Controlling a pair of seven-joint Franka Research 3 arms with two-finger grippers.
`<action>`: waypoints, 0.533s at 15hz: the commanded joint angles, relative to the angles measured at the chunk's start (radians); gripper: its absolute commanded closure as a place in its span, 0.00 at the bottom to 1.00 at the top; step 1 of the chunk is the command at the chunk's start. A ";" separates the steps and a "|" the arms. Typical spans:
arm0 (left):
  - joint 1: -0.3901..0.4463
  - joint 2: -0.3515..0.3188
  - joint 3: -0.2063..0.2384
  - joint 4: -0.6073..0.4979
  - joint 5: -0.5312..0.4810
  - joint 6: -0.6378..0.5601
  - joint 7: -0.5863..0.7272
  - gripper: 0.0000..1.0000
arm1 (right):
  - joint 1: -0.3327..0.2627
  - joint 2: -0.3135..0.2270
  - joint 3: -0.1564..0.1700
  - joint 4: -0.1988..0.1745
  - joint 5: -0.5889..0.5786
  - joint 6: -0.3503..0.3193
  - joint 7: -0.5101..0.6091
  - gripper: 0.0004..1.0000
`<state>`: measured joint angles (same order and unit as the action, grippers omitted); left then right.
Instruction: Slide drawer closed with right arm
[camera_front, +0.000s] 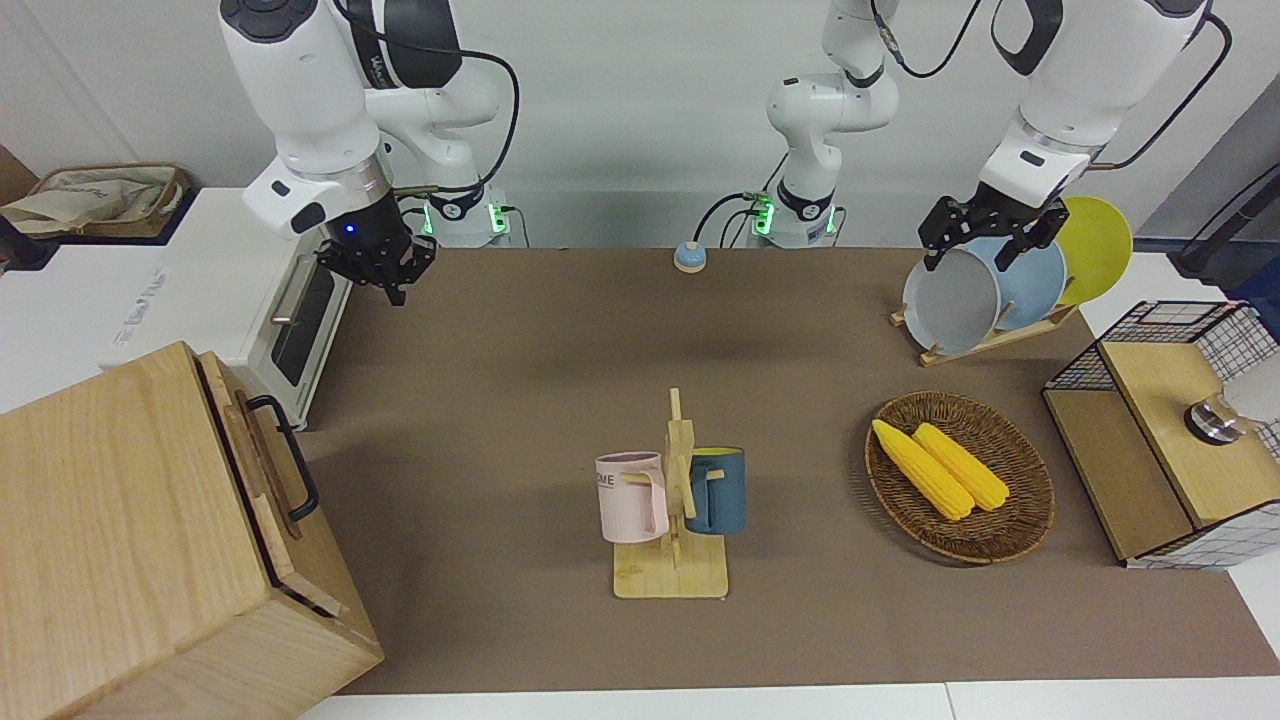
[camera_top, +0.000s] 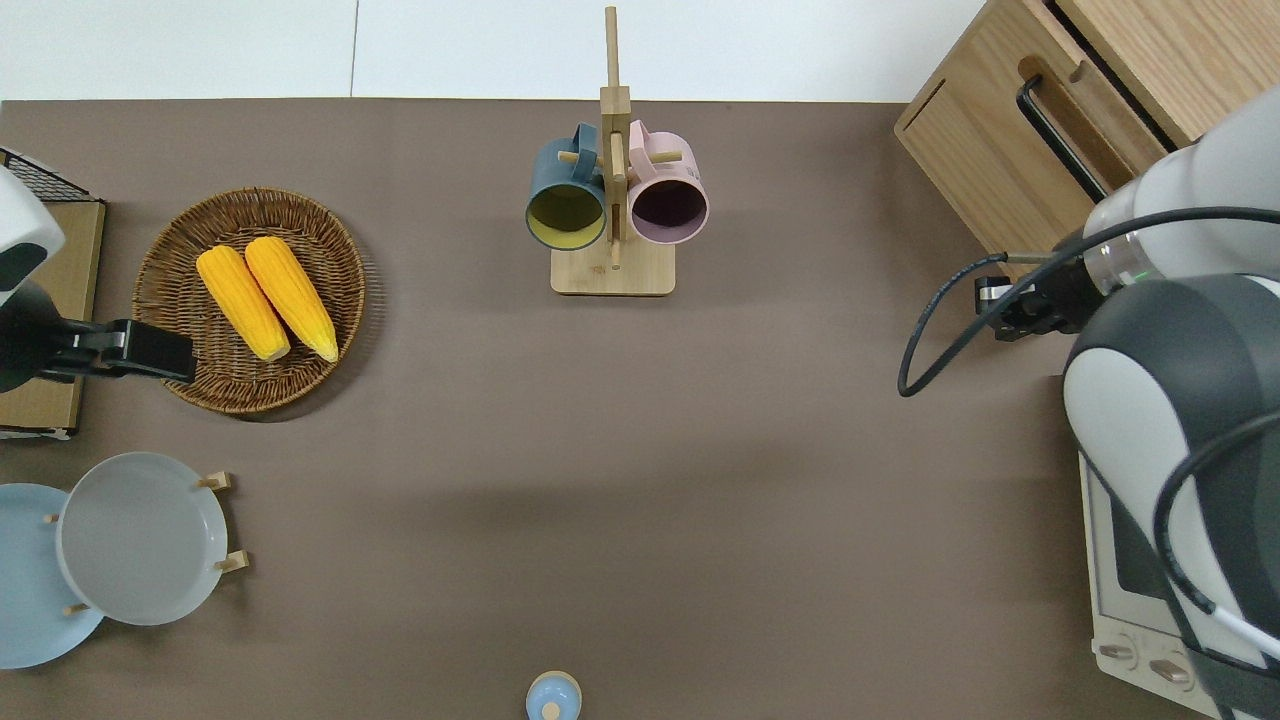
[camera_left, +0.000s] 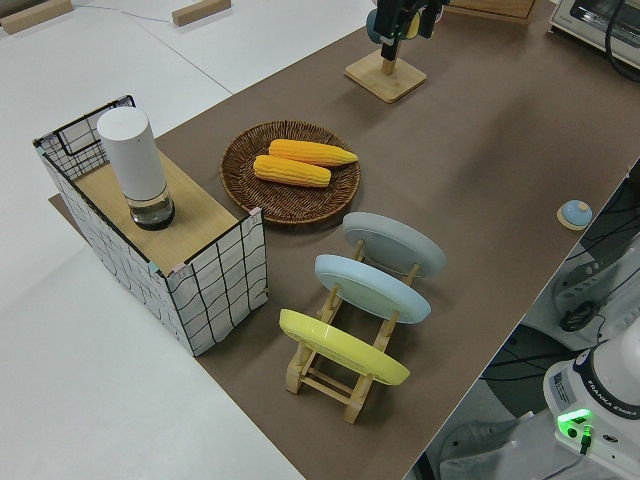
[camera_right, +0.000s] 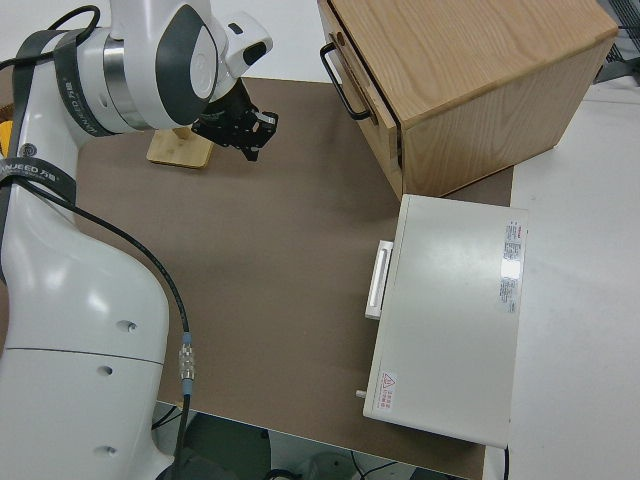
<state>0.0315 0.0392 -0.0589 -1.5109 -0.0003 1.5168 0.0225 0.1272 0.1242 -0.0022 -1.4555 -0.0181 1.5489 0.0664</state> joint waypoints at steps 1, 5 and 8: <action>0.005 0.011 -0.007 0.026 0.017 -0.020 0.010 0.01 | 0.000 -0.044 -0.013 -0.037 0.041 0.007 -0.063 1.00; 0.005 0.011 -0.007 0.026 0.017 -0.020 0.010 0.01 | -0.011 -0.044 -0.036 -0.026 0.078 0.007 -0.062 0.25; 0.005 0.011 -0.007 0.026 0.017 -0.020 0.010 0.01 | -0.009 -0.044 -0.039 -0.025 0.060 0.004 -0.050 0.01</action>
<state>0.0315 0.0392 -0.0589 -1.5109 -0.0003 1.5168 0.0225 0.1247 0.1012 -0.0367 -1.4559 0.0227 1.5489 0.0343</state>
